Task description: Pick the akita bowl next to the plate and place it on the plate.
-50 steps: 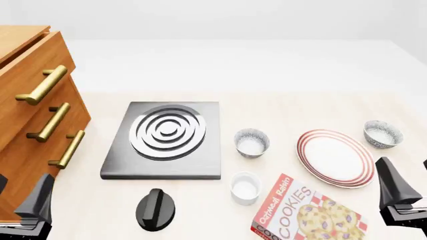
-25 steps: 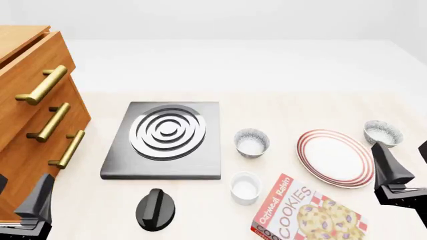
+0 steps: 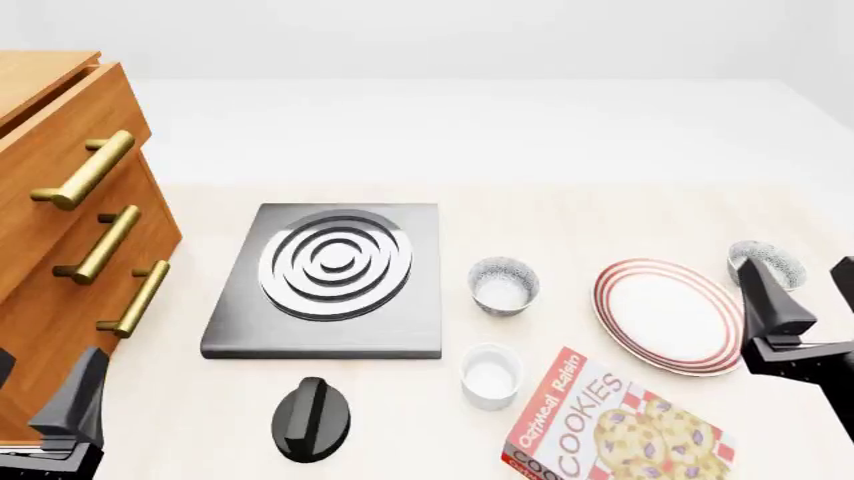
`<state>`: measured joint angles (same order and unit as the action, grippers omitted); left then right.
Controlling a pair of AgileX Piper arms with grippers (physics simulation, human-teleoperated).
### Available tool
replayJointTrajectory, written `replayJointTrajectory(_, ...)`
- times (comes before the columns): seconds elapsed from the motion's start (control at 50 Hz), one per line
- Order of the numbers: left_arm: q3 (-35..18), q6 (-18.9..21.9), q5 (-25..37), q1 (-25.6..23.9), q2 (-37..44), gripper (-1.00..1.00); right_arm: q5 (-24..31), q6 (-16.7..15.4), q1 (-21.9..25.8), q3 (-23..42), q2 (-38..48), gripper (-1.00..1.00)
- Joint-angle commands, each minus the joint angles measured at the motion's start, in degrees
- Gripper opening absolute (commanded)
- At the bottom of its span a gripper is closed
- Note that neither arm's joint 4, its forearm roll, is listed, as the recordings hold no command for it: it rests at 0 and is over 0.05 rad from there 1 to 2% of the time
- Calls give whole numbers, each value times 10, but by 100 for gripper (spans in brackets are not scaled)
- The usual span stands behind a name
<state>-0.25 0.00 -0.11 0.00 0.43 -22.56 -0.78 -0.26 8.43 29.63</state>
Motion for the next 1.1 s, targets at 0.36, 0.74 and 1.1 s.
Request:
replayJointTrajectory(0.36,0,0,0,0,0,100,-86,-6,-13,17,105,100)
replayJointTrajectory(0.74,0,0,0,0,0,100,-129,-8,-23,38,173,100)
replayJointTrajectory(1.1,0,0,0,0,0,100,-160,-12,-33,59,229,100)
